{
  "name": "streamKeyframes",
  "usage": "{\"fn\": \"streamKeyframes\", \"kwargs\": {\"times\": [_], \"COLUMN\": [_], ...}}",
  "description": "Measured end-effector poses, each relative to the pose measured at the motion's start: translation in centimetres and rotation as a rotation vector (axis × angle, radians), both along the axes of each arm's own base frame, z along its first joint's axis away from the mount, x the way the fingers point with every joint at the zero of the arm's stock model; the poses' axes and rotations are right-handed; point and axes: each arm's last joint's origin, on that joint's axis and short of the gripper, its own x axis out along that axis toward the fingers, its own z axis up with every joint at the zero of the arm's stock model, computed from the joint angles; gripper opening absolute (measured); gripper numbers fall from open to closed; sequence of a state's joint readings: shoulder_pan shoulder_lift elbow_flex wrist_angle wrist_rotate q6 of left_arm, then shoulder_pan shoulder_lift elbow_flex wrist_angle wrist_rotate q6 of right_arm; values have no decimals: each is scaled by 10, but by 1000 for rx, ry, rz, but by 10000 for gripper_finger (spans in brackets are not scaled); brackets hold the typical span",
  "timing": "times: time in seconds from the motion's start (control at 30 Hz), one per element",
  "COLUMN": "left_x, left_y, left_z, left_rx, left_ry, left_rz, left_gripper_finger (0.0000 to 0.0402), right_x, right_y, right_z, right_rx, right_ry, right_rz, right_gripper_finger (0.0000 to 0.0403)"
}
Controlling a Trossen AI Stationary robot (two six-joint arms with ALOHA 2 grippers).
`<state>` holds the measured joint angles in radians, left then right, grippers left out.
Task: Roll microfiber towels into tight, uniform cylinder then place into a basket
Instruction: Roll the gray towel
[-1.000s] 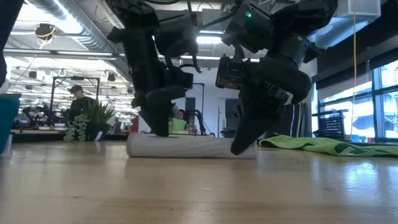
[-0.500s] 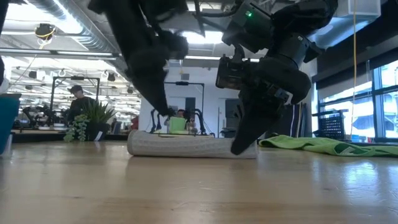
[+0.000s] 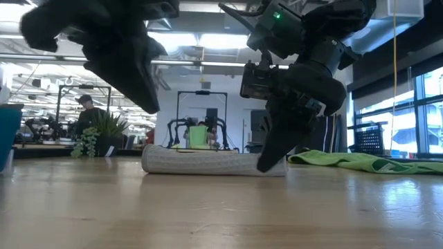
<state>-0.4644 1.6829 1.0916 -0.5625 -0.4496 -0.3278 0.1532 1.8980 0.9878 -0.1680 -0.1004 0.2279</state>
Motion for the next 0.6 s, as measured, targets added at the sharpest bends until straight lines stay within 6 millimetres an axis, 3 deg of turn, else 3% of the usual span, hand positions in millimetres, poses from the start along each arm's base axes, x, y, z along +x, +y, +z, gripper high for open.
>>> {"fn": "streamKeyframes", "kwargs": {"times": [0.43, 0.6], "left_x": [1, 7], "left_y": [0, -6], "left_z": [-1, -20], "left_rx": [-43, -8], "left_ry": [-25, 25], "left_rz": [70, 17], "left_gripper_finger": [104, 111], "right_x": [0, 0], "right_y": [0, 0], "right_z": [0, 0], "right_rx": [-1, -1], "right_ry": [-1, -1], "right_rz": [1, 0], "right_gripper_finger": [18, 18]}}
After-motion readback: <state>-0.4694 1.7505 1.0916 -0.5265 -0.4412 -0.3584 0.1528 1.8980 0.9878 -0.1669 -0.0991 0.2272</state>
